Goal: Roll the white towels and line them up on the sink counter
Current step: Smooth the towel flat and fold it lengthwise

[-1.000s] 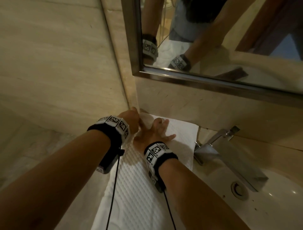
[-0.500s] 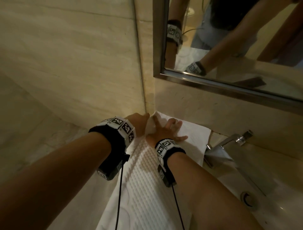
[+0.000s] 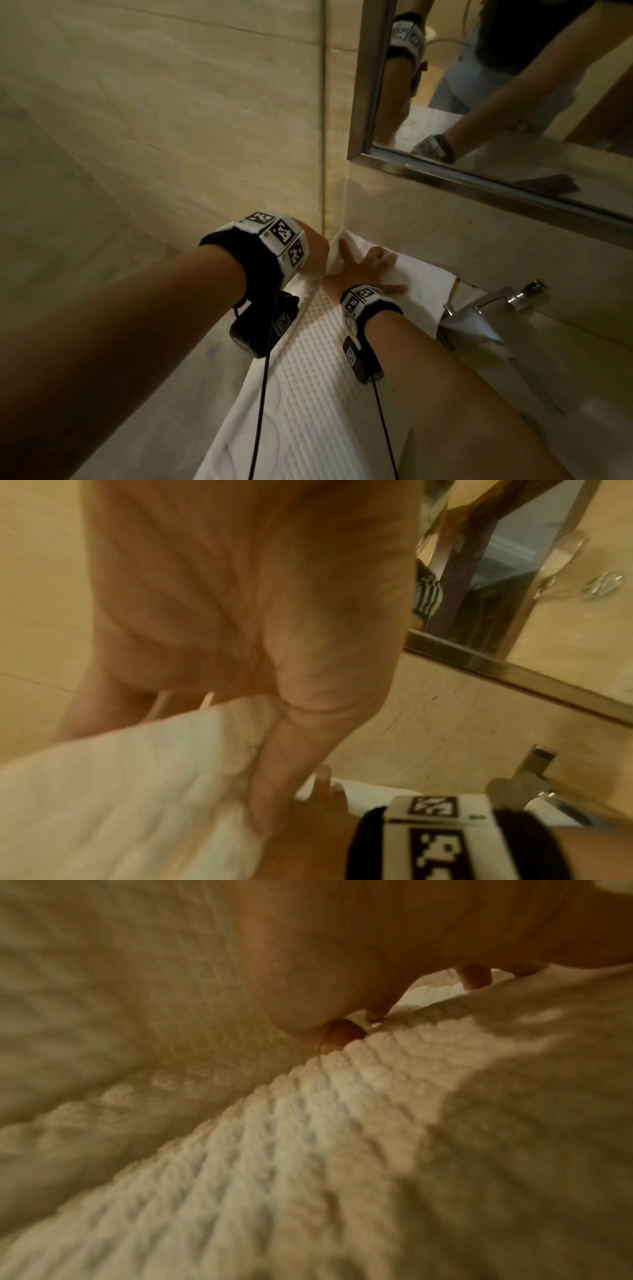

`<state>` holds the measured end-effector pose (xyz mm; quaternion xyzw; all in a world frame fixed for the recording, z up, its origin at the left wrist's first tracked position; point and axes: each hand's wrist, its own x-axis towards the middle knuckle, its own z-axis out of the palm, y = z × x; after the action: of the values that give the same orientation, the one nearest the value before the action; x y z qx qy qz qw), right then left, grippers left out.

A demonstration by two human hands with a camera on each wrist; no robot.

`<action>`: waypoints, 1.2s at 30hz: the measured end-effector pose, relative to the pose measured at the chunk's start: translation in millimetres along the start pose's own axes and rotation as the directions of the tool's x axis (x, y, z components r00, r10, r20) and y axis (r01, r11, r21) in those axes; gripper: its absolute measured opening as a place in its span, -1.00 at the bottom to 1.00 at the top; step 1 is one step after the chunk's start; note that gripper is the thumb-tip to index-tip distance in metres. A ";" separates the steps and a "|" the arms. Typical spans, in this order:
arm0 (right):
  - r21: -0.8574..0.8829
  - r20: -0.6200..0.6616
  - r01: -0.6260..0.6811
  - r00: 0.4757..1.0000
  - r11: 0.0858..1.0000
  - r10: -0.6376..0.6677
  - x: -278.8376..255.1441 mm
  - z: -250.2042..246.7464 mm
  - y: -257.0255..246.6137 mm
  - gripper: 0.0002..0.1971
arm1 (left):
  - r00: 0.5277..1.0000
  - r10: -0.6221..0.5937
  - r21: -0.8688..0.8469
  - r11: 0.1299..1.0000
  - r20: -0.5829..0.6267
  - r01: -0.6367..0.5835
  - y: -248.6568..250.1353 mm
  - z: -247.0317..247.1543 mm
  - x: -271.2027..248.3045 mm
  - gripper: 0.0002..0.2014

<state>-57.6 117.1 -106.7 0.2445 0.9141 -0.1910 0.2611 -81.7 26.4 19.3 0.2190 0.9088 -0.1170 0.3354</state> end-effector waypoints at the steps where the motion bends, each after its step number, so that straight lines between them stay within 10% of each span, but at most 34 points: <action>1: -0.010 0.012 -0.001 1.000 1.000 0.001 0.0 -1.6 -1.5 -0.03 | 0.999 0.024 -0.083 0.996 -0.048 -0.028 1.0 -2.7 -3.5 -0.64; 7: -0.047 0.012 -0.009 1.000 0.999 0.009 -3.4 -3.2 -5.1 -0.08 | 0.996 -0.040 -0.589 0.808 -0.085 -0.018 3.4 -43.1 -22.6 -0.76; 23: 0.213 -0.244 0.082 0.969 0.973 -0.028 -11.9 -17.0 45.6 -0.42 | 0.977 0.178 -0.863 0.469 -0.115 -0.187 29.2 -18.3 12.0 -0.63; 26: 0.611 -0.413 0.197 0.906 0.767 0.095 -26.4 -19.7 69.0 -0.68 | 0.977 0.182 -0.911 0.375 -0.113 -0.175 43.7 -11.9 23.2 -0.62; 30: 0.937 -0.234 0.231 0.972 0.262 -0.020 -61.0 -30.0 68.2 -0.66 | 0.968 0.177 -0.895 0.381 -0.177 -0.233 70.5 -1.7 31.3 -0.66; 32: 0.981 -0.105 0.126 0.985 0.148 -0.140 -69.4 -33.7 64.1 -0.47 | 0.963 0.152 -0.858 0.438 -0.224 -0.269 79.0 2.0 33.5 -0.70; 36: 0.996 0.070 -0.073 0.996 0.056 0.049 -66.6 -38.0 68.2 -0.79 | 0.971 0.151 -0.901 0.369 -0.183 -0.227 81.1 10.5 39.0 -0.67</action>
<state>14.7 167.1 -53.8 0.3934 0.5207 -0.7568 0.0377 -63.7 106.2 -19.7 0.1045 0.8023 0.4489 0.3793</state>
